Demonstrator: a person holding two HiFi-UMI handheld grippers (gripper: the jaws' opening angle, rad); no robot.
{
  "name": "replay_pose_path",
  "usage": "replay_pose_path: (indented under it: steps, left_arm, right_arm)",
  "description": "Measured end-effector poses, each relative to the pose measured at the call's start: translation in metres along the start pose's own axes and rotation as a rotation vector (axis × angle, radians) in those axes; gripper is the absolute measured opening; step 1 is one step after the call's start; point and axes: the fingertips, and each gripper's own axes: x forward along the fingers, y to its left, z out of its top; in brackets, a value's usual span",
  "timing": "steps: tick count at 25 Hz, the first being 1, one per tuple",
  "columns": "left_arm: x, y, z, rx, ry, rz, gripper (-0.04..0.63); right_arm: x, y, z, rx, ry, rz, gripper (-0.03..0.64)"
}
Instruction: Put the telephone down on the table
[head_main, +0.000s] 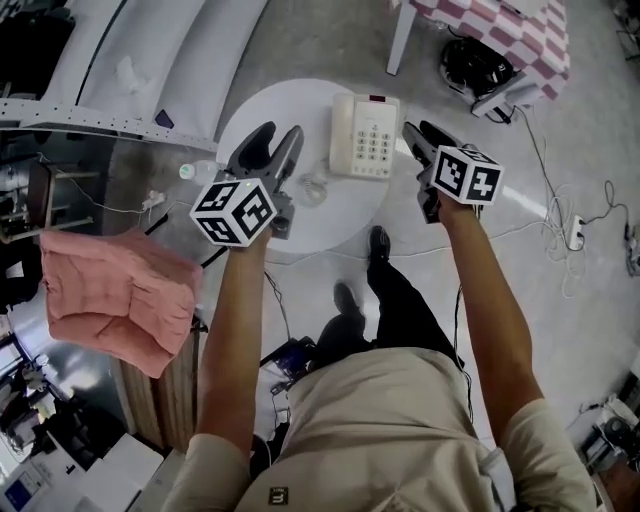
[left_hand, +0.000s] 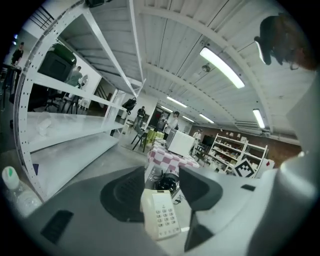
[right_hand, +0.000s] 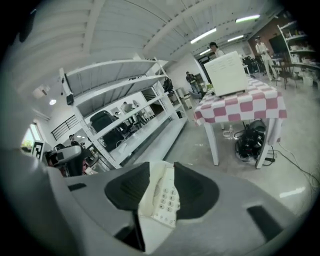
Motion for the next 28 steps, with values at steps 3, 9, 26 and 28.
replay_pose_path:
  steps: [3, 9, 26, 28]
  left_arm:
    - [-0.028, -0.025, 0.025, 0.045, -0.047, -0.036, 0.146]
    - [-0.087, -0.078, 0.057, 0.155, -0.082, -0.098, 0.023]
    - [-0.256, -0.190, 0.113, 0.307, -0.168, -0.196, 0.011]
    - [-0.274, -0.195, 0.115, 0.313, -0.176, -0.202, 0.011]
  right_arm:
    - [-0.032, 0.037, 0.023, -0.066, -0.055, 0.049, 0.053]
    - [-0.101, 0.116, 0.055, -0.204, -0.144, 0.154, -0.005]
    - [-0.286, 0.265, 0.059, -0.558, -0.272, 0.207, -0.008]
    - [-0.302, 0.275, 0.054, -0.561, -0.282, 0.207, -0.008]
